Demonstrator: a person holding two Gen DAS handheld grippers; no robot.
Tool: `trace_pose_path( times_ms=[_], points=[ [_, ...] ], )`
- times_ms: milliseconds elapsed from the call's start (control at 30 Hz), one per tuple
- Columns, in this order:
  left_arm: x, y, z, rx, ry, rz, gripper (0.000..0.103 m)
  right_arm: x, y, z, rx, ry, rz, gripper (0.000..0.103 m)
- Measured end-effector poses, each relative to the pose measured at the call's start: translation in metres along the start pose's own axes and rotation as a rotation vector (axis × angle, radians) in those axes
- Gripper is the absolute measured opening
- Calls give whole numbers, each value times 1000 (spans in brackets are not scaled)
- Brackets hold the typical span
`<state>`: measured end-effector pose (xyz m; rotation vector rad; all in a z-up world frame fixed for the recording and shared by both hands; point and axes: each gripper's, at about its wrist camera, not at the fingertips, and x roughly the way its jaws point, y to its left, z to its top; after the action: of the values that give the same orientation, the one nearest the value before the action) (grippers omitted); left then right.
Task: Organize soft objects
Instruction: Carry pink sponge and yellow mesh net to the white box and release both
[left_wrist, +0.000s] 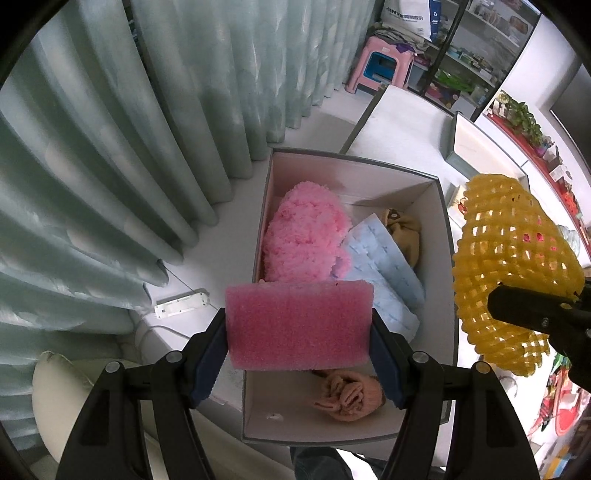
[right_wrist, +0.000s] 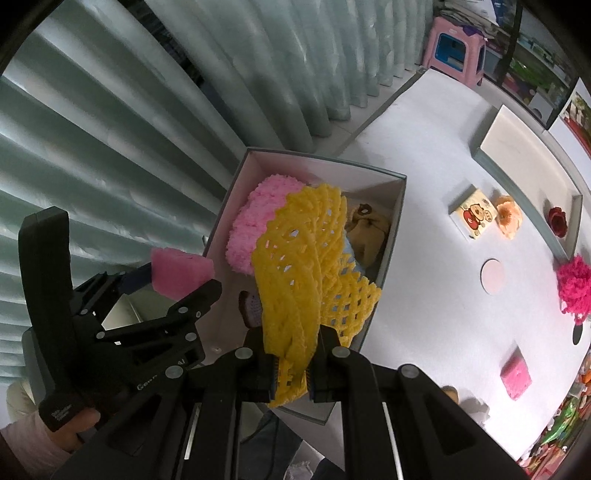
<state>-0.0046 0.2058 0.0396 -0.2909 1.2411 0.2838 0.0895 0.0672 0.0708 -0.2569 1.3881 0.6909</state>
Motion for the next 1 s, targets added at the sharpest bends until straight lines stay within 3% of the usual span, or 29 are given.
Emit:
trace_pose_path(
  times_ms=[1000],
  points=[
    [32, -13, 5, 28, 79, -11, 71, 24, -5, 17, 8, 47, -21, 12]
  ],
)
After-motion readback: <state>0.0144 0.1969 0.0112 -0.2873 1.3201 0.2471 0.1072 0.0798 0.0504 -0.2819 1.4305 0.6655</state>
